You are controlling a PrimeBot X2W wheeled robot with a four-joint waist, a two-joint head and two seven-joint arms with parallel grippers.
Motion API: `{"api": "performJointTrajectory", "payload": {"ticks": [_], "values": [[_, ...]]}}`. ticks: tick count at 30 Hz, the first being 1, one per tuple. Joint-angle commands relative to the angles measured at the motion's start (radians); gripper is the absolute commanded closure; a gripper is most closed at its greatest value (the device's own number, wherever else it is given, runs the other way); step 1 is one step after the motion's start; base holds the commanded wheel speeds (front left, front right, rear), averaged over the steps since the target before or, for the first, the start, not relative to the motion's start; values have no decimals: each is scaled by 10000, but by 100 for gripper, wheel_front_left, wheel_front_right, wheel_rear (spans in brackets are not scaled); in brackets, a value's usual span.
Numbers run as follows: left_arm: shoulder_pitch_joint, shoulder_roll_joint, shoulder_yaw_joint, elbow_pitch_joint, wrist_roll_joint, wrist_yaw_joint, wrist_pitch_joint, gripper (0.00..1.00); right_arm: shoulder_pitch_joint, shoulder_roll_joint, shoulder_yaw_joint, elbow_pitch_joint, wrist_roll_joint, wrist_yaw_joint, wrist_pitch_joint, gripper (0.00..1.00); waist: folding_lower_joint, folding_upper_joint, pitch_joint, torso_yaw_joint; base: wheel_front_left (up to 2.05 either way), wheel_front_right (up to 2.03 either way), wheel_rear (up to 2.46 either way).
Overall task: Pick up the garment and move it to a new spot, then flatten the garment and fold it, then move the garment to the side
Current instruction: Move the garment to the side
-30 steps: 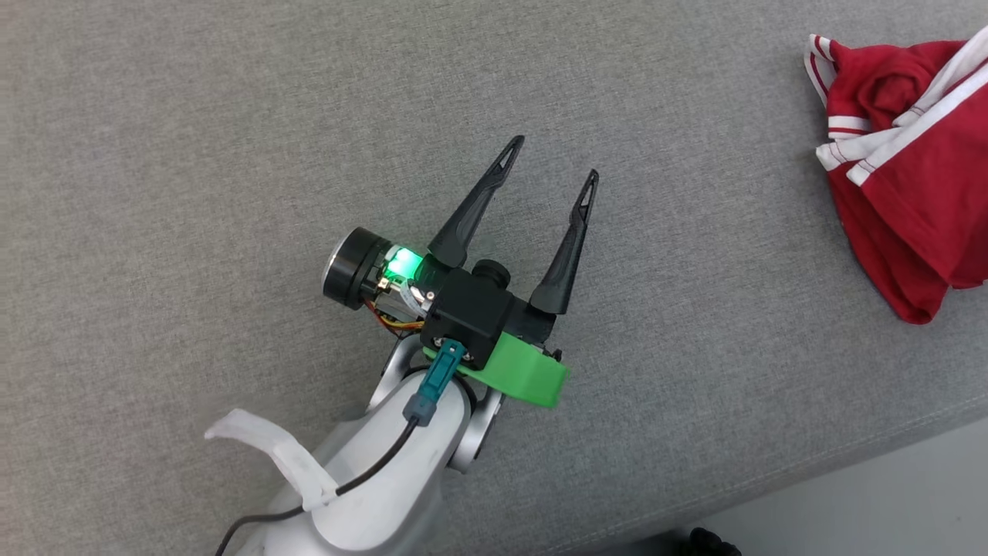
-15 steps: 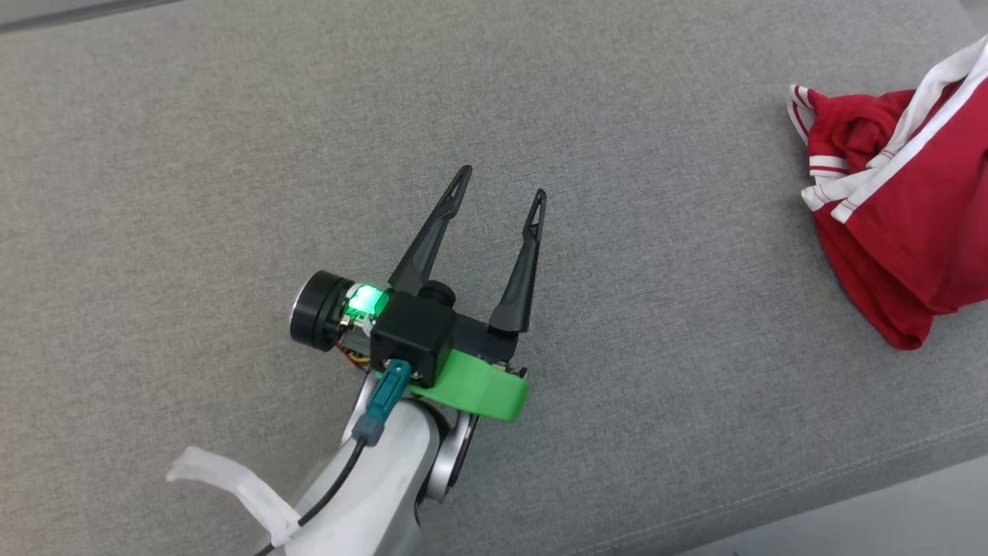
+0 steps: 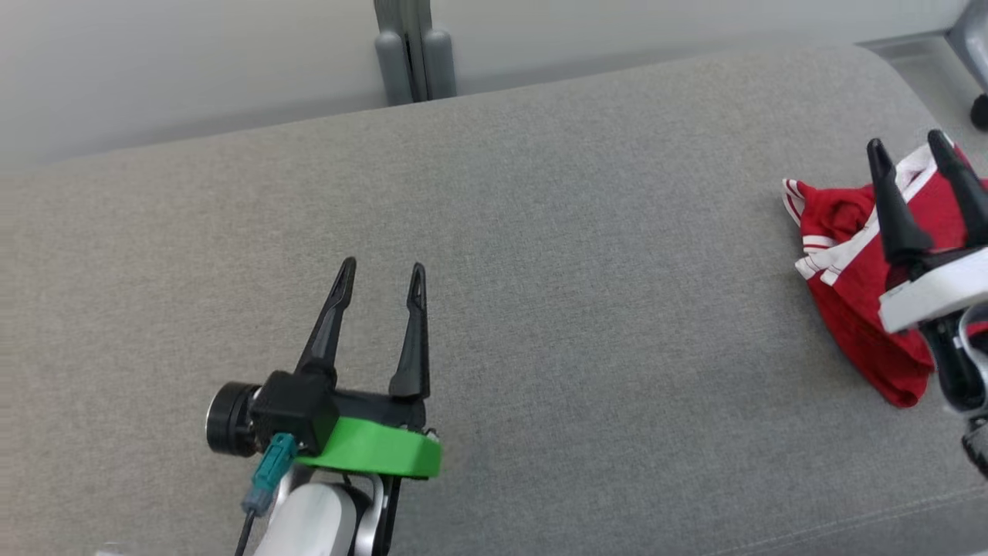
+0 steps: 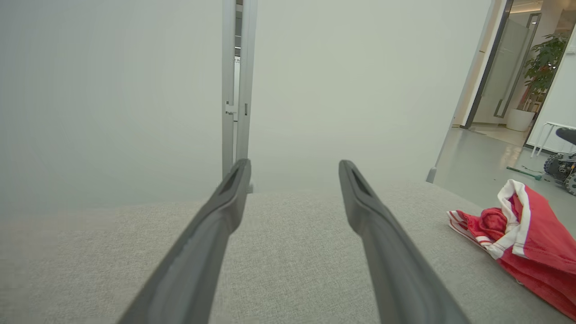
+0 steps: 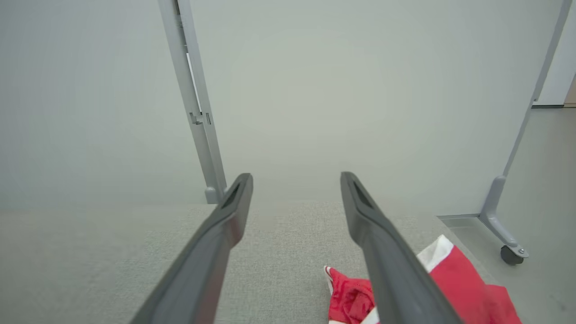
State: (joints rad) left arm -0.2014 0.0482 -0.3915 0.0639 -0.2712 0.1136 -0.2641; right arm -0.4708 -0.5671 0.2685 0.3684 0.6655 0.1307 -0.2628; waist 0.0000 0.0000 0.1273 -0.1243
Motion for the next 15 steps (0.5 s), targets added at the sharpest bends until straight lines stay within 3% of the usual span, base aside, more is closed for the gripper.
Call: {"api": "performJointTrajectory", "payload": {"ticks": [1,8,15], "values": [[408,50,159,-42,-23,-60,-1,0,624,410,-448,-500,-324,0,-28,0,0,0,-912,702,0,0,0],[1532,47,703,-104,-10,-73,-1,0,3142,2396,-1668,-2970,-1783,0,-27,0,0,0,-1321,1070,0,0,0],[2002,47,960,-162,257,282,-1,0,4347,3391,-1697,-3780,-2686,0,-28,0,0,0,-1410,1302,0,0,0]]}}
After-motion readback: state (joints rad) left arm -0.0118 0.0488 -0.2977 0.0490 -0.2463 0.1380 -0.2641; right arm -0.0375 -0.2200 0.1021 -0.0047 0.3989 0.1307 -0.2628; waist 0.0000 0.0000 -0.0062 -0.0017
